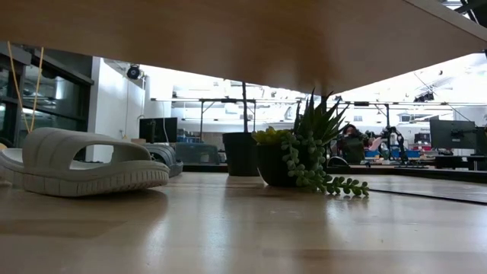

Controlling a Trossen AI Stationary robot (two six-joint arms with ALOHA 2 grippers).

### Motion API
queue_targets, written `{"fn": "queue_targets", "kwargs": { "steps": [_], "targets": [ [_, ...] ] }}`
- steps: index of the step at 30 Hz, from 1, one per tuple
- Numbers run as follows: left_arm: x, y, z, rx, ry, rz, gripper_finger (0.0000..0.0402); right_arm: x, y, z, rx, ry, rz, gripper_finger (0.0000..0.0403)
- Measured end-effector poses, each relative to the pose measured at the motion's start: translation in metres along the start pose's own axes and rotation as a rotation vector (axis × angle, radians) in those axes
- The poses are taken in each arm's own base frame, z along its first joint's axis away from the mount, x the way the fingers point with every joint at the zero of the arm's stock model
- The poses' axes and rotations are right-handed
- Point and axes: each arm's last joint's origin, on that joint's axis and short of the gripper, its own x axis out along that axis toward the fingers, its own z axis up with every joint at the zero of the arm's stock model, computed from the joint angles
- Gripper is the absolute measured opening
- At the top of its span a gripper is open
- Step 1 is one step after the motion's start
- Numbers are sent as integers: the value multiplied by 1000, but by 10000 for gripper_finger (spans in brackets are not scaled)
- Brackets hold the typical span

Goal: Pick and place slides into the shelf
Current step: Put the right gray slipper on the shelf

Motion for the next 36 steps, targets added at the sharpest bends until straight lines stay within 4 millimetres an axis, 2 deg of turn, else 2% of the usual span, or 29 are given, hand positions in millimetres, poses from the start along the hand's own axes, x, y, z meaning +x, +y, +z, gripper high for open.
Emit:
{"fn": "queue_targets", "kwargs": {
  "steps": [22, 30, 36],
  "targets": [
    [0, 0, 0, 1, 4, -1, 106, 4, -3, 3, -53, -31, -16, 13],
    [0, 0, 0, 0, 4, 0, 106, 3, -4, 3, -59, -45, -44, 56],
    [0, 0, 0, 1, 4, 0, 106, 3, -4, 3, -64, -46, -51, 73]
  ]
}}
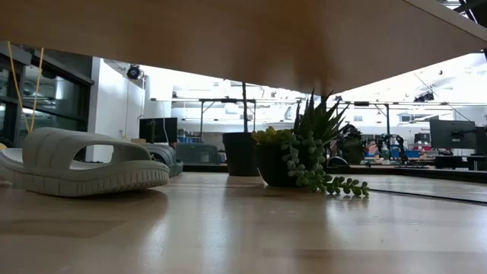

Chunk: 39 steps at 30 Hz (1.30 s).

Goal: Pick and place slides into the shelf
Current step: Put the right gray slipper on the shelf

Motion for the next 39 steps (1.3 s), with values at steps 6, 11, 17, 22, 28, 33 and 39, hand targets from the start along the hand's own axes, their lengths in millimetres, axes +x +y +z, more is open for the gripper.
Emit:
{"fn": "queue_targets", "kwargs": {
  "steps": [6, 11, 17, 22, 28, 33, 39],
  "targets": [
    [0, 0, 0, 5, 0, 0, 106, 0, -2, -2, 14, 2, -50, 107],
    [0, 0, 0, 8, -1, -1, 106, 0, -3, -1, 9, -9, -82, 136],
    [0, 0, 0, 8, 0, -1, 106, -1, -4, -1, 2, -23, -120, 142],
    [0, 0, 0, 8, 0, -1, 106, -1, -4, -1, -9, -27, -133, 142],
    [0, 0, 0, 8, 0, -1, 106, -1, -4, -1, -23, -28, -131, 142],
    [0, 0, 0, 8, 1, 0, 106, -1, -3, 1, -49, -40, -124, 142],
    [0, 0, 0, 7, 0, 0, 106, -1, -1, 5, -79, -77, -100, 142]
  ]
}}
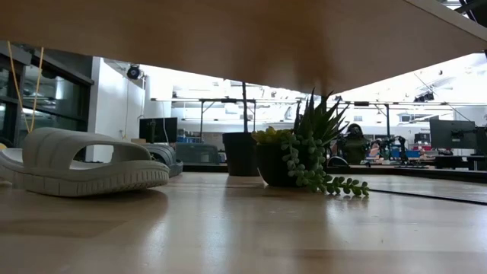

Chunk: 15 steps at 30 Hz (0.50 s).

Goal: Pick and place slides into the shelf
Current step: Put the right gray slipper on the shelf, then put the gray slipper on the shelf

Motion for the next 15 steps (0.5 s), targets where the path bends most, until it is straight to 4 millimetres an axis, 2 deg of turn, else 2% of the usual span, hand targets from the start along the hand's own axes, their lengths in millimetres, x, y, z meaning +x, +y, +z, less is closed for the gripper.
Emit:
{"fn": "queue_targets", "kwargs": {
  "steps": [11, 15],
  "targets": [
    [0, 0, 0, 1, 1, 0, 106, 0, 0, 4, -21, -46, -38, 142],
    [0, 0, -3, 20, 28, 1, 106, -5, 7, 10, -45, -79, -22, 142]
  ]
}}
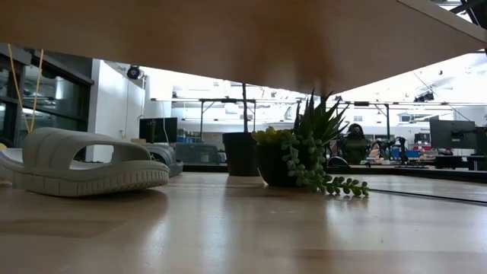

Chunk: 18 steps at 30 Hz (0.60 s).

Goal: Pick and place slides into the shelf
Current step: Put the gray slipper on the shelf

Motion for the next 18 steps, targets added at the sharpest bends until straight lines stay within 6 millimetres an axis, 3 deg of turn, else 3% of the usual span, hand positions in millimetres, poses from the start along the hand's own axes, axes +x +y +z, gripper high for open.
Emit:
{"fn": "queue_targets", "kwargs": {
  "steps": [8, 14, 18],
  "targets": [
    [-1, 0, -25, -27, 278, 5, 106, -49, 53, 21, -114, -56, 10, 141],
    [-2, 0, -39, -59, 443, 6, 106, -102, 96, 16, -205, -32, -199, 141],
    [-2, 1, -40, -72, 453, 14, 106, -132, 110, 8, -200, 16, -341, 141]
  ]
}}
